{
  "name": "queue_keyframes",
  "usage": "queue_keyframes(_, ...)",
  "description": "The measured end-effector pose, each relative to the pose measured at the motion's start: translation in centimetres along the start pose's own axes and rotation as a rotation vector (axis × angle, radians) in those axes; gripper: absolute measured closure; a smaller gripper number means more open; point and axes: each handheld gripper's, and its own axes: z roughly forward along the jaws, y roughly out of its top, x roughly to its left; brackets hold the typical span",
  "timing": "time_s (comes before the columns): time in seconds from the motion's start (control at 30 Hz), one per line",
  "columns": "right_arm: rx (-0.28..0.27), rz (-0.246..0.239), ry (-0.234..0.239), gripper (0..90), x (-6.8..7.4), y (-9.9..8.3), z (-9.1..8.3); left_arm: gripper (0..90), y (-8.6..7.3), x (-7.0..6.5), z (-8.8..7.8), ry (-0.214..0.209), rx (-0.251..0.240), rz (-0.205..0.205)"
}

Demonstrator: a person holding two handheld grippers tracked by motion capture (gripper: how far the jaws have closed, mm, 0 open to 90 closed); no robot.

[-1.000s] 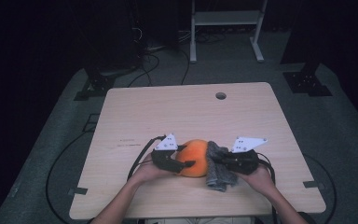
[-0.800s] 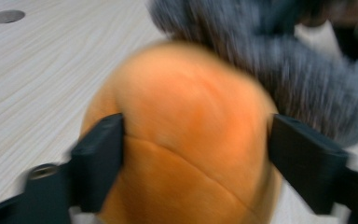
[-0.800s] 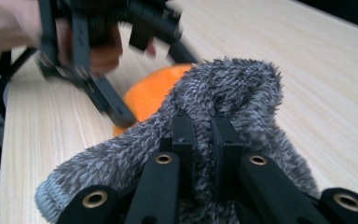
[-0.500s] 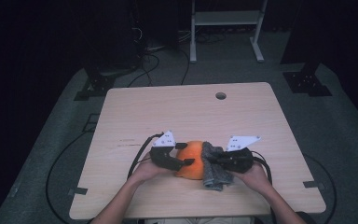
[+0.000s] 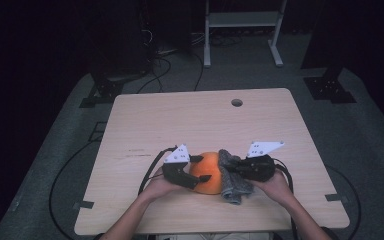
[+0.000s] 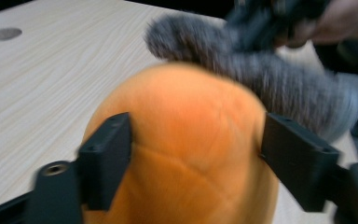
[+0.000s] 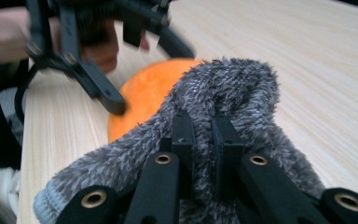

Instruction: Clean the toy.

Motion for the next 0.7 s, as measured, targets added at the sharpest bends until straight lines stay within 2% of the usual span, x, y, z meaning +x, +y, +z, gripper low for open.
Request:
queue_keyframes(0.07, 0.005, -0.002, 0.012, 81.3, 0.2, 0.3, 0.1, 29.1, -0.1, 0.3, 0.0, 0.032, -0.009, -0.004)
queue_keyframes(0.17, -0.032, 0.006, 0.039, 81.2, 0.5, 1.1, 0.2, 34.6, -0.5, 0.3, 0.4, 0.045, 0.009, 0.002)
queue_keyframes(0.27, -0.012, -0.010, 0.021, 81.3, 0.7, 1.4, 1.0, 36.5, -0.8, 0.3, 0.2, 0.061, 0.031, 0.014)
queue_keyframes(0.37, -0.004, -0.008, 0.005, 81.5, 0.6, 0.8, 1.0, 37.3, -1.1, 0.5, -0.1, 0.054, 0.030, 0.000)
queue_keyframes(0.5, 0.003, 0.035, -0.011, 81.5, 0.2, -1.0, 0.2, 37.4, -1.1, 0.4, 0.0, 0.049, 0.032, 0.009)
queue_keyframes(0.63, 0.051, 0.058, -0.053, 81.5, 0.0, -2.7, -1.0, 37.2, -1.3, 0.5, -0.1, 0.044, 0.019, -0.008)
queue_keyframes(0.7, 0.040, 0.083, -0.046, 81.5, -0.1, -3.1, -1.5, 37.2, -1.4, 0.4, 0.0, 0.044, 0.018, -0.008)
